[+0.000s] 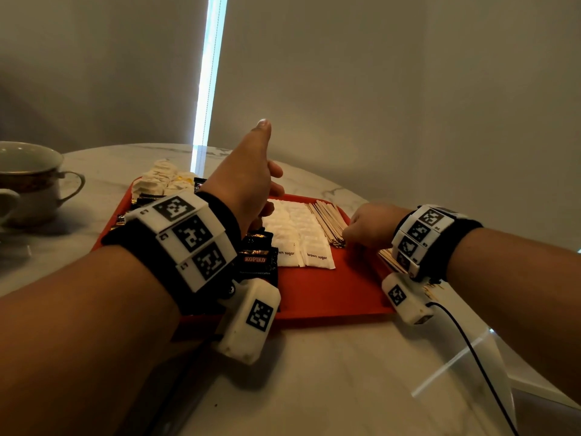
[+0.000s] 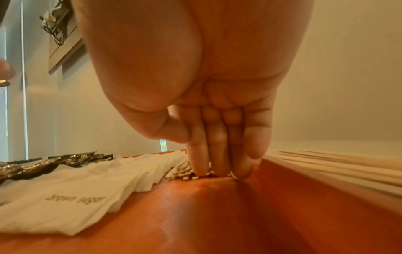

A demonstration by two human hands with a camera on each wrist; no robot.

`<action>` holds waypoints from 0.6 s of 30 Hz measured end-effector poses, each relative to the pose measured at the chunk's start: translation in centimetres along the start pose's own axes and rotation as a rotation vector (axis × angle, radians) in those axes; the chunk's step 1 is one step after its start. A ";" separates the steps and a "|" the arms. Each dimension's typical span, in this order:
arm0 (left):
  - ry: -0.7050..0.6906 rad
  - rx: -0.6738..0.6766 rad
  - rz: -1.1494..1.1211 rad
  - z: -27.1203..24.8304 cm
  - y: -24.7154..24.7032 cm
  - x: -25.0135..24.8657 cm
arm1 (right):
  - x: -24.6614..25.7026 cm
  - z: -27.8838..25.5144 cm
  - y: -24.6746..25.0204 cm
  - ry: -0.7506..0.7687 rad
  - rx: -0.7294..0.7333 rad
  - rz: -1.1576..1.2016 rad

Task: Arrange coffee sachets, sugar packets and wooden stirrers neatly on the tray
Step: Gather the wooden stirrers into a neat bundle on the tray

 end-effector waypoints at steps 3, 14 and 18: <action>0.003 -0.002 -0.002 0.0 0.0 0.0 | -0.2 0.1 -0.1 -0.005 0.002 -0.013; 0.000 0.021 -0.006 -0.1 -0.4 -0.1 | -8.8 0.4 1.6 -0.135 -0.112 0.283; 0.006 0.035 0.002 0.0 -0.6 0.1 | -11.1 1.4 -0.7 -0.276 0.021 0.157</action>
Point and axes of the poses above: each hand's wrist, its own z-axis towards the middle knuckle, its own y-axis out of the back of the hand, x = y × z, the point moved 7 cm from there along z, towards the middle knuckle, and after that the axes turned 15 degrees about x, right-handed, at the moved point
